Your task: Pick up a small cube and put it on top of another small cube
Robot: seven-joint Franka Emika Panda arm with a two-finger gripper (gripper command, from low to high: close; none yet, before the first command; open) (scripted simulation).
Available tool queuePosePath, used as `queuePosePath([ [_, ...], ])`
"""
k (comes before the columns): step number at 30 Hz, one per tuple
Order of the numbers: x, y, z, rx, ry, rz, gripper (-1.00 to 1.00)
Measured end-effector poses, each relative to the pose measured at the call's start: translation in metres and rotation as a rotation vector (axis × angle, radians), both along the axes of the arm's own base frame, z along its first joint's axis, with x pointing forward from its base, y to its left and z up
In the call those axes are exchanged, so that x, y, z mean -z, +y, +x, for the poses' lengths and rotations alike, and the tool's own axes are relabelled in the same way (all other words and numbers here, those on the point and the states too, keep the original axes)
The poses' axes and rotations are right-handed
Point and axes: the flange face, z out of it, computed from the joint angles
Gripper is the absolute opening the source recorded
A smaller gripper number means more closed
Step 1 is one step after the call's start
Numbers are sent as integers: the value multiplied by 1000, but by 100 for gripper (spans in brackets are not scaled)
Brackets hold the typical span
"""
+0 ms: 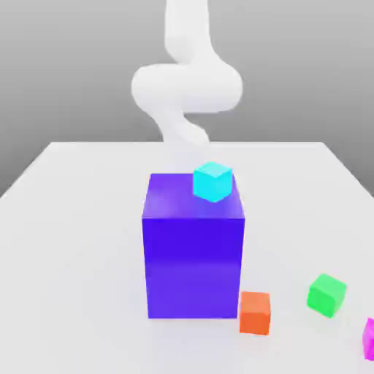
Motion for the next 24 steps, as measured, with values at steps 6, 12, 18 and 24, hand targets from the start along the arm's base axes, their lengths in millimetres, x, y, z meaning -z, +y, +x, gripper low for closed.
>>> queuePosePath([
  [6,77,56,66,-193,142,-117,0],
  [12,165,118,108,-399,272,-220,0],
  [18,264,187,123,-629,394,-313,0],
  [24,370,246,114,-856,512,-388,0],
])
